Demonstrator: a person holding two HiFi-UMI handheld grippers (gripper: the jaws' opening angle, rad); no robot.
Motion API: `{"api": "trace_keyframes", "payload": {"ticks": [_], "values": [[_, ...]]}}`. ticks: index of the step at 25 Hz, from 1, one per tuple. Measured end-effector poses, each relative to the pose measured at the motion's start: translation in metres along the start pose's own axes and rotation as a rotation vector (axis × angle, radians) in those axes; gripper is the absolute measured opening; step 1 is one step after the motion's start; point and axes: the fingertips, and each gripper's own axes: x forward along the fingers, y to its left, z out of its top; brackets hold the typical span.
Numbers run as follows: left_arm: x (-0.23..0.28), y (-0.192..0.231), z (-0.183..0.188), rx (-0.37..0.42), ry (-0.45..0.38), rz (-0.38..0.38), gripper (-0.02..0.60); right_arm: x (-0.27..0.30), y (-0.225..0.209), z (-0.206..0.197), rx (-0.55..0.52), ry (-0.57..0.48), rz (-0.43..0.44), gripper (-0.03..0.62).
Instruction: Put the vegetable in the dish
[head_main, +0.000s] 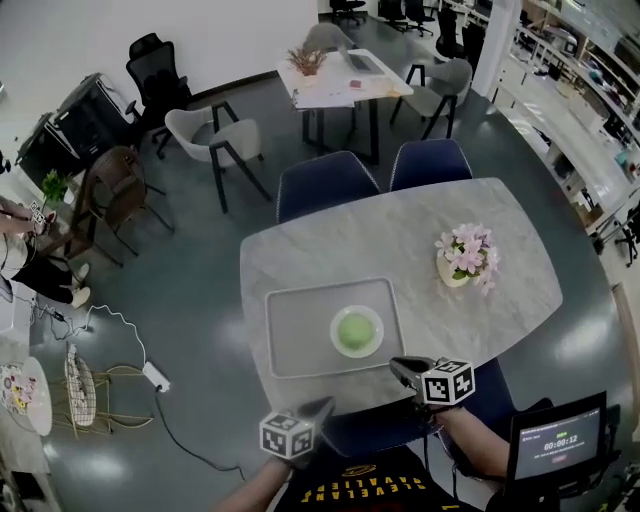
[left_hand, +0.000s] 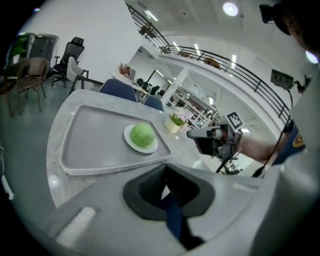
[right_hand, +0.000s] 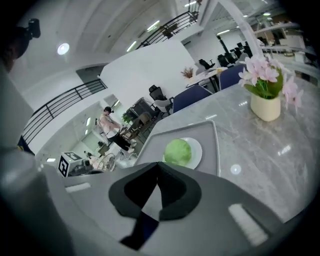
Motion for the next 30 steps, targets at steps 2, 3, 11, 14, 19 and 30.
{"api": "trace_keyframes", "payload": {"ticks": [2, 3, 11, 14, 19, 30], "values": [[-0.012, -0.014, 0.006, 0.02, -0.02, -0.035, 0.002, -0.015, 0.013, 0.001, -0.036, 0.0, -0.003, 0.006], [-0.017, -0.02, 0.014, 0.026, -0.045, -0.049, 0.002, -0.022, 0.018, 0.004, -0.035, -0.015, -0.004, 0.006], [-0.052, -0.077, 0.091, 0.034, -0.243, -0.15, 0.003, -0.056, 0.07, 0.045, 0.131, -0.329, 0.032, 0.006], [-0.06, -0.097, 0.105, 0.044, -0.288, -0.194, 0.002, -0.053, 0.118, 0.045, 0.027, -0.343, 0.129, 0.006], [-0.077, -0.099, 0.117, 0.096, -0.351, -0.167, 0.002, -0.067, 0.17, 0.054, -0.156, -0.439, 0.198, 0.006], [-0.084, -0.123, 0.131, 0.177, -0.39, -0.183, 0.002, -0.09, 0.195, 0.075, -0.205, -0.543, 0.232, 0.006]]}}
